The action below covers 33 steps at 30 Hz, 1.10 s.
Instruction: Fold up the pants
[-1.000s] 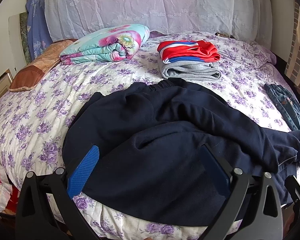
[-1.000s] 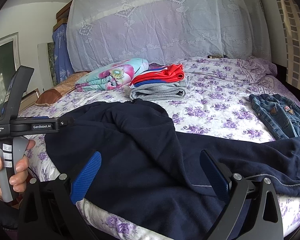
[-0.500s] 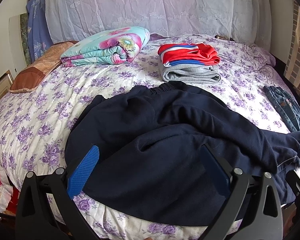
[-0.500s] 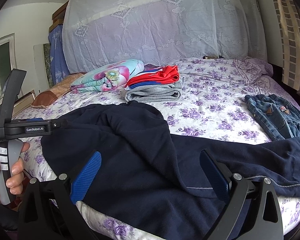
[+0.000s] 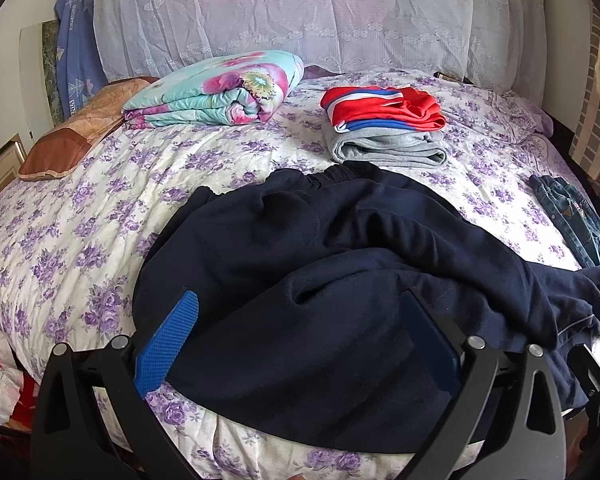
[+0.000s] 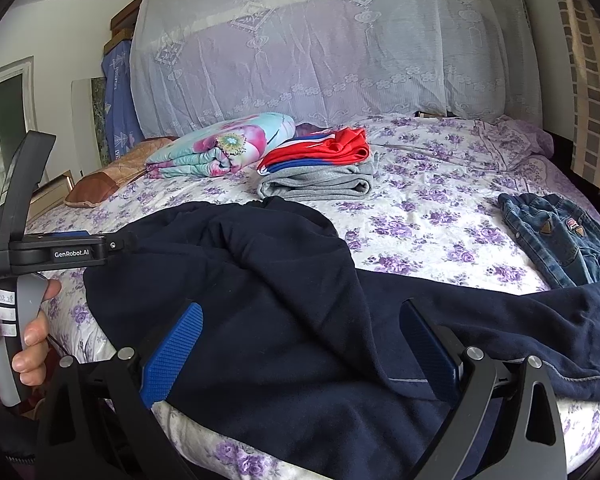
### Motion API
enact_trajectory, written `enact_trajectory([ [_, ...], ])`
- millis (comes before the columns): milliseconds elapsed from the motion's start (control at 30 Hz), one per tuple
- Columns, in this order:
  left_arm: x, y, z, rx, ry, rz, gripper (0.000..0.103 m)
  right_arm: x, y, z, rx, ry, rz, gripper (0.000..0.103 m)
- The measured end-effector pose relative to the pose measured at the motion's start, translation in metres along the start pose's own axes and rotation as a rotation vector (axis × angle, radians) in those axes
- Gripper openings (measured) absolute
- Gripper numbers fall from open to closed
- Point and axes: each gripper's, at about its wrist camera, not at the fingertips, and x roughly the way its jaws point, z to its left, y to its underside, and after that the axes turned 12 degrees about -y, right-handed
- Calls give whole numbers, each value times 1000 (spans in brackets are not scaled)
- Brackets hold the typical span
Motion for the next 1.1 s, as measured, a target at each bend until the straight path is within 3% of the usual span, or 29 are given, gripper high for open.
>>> enact_trajectory([
  [300,8,1,11,4,-9,4,98,10,-4,4,-15,-4,19,99],
  [400,12,-4,44,17,-60,1,98,21,-29,-3,-52,-37,42,99],
  [500,33,-16,101,-38,-145,51,98,42,-79,-22,-62,-83,52,99],
  [567,54,-23,132,-85,-131,103,98,70,-114,-36,-43,-164,81,99],
  [700,112,-28,148,-104,-6,268,98,174,-155,-56,-22,-282,297,99],
  [867,165,-40,128,-102,64,352,98,285,-148,-79,52,-289,483,96],
  [900,174,-46,127,-123,89,366,98,299,-143,-80,66,-299,519,90],
  [1000,195,-64,110,-129,205,417,98,329,-130,-70,-3,-236,600,87],
  [1067,214,-69,89,-58,187,458,98,338,-123,-62,-50,-217,625,82],
  [1100,220,-69,82,-44,159,472,98,340,-122,-58,-68,-216,631,64],
])
